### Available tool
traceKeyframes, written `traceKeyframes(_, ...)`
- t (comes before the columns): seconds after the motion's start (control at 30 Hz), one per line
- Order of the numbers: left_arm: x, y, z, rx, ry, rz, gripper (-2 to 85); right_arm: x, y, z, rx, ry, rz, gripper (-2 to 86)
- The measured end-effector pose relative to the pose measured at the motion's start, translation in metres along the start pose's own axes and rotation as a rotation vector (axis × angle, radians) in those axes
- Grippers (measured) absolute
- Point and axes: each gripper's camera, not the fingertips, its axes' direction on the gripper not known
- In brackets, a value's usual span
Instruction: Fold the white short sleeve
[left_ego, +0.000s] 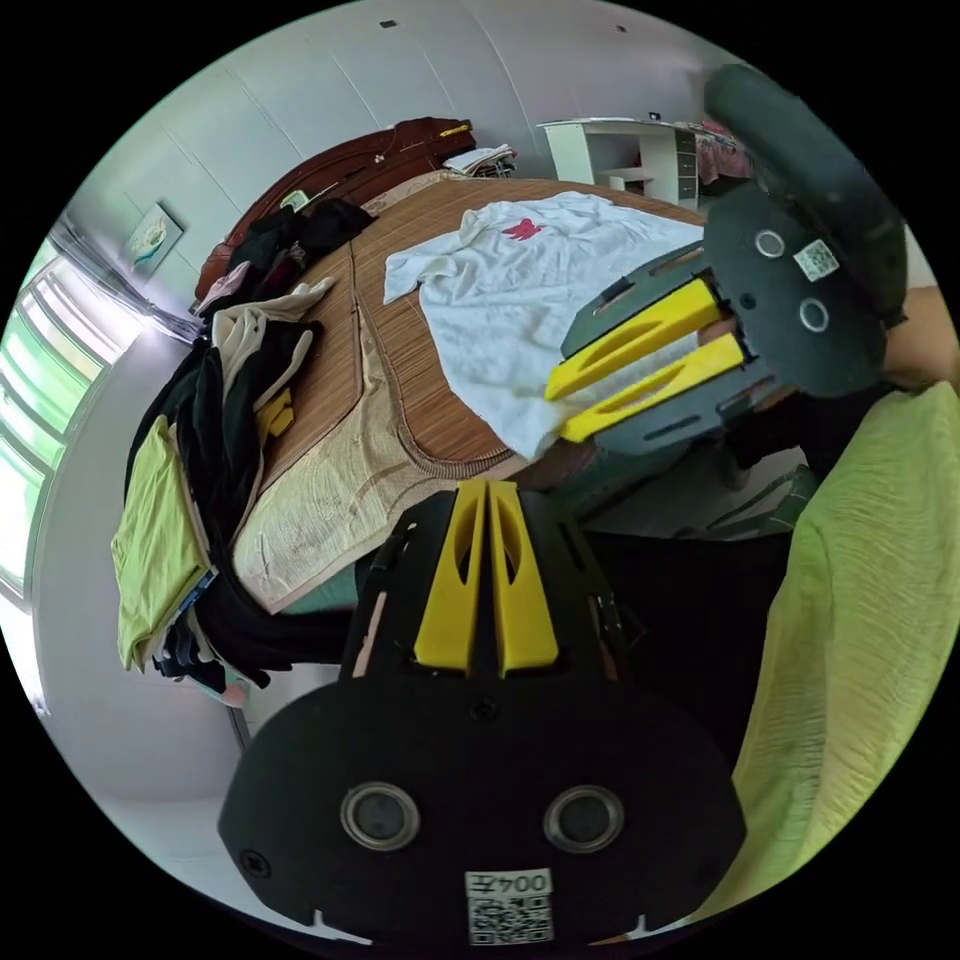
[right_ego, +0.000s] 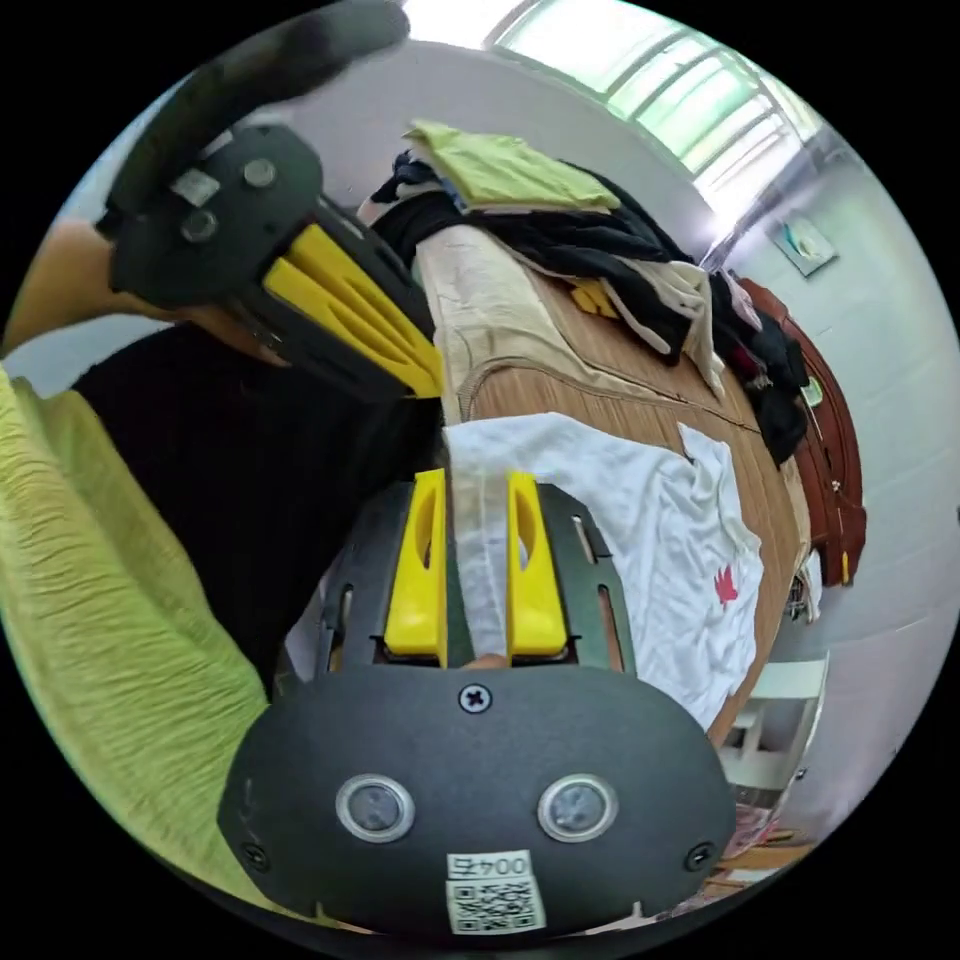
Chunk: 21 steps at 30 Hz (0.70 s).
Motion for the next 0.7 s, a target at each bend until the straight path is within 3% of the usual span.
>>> traceKeyframes(0.07, -0.004, -0.001, -0.006, 0.018, -0.001, -0.025, 0.9, 0.03, 0.01, 0.01, 0.003, -0.031, 0.146, 3.6)
traceKeyframes(0.13, -0.007, -0.005, -0.012, 0.045, 0.035, -0.037, 1.1, 0.077, 0.039, 0.017, 0.034, -0.191, 0.389, 3.3)
traceKeyframes(0.2, -0.006, -0.012, -0.014, 0.056, 0.074, -0.022, 1.5, 0.134, 0.102, 0.042, 0.098, -0.486, 0.734, 3.6)
traceKeyframes(0.3, 0.003, -0.03, -0.015, 0.066, 0.098, 0.022, 3.2, 0.163, 0.176, 0.085, 0.192, -0.733, 1.008, 4.3)
traceKeyframes(0.5, 0.027, -0.066, -0.017, 0.1, 0.131, 0.066, 6.5, 0.156, 0.255, 0.143, 0.397, -1.007, 1.221, 6.4)
traceKeyframes(0.7, 0.045, -0.095, -0.019, 0.125, 0.164, 0.037, 7.5, 0.127, 0.299, 0.183, 0.466, -1.069, 1.272, 5.5)
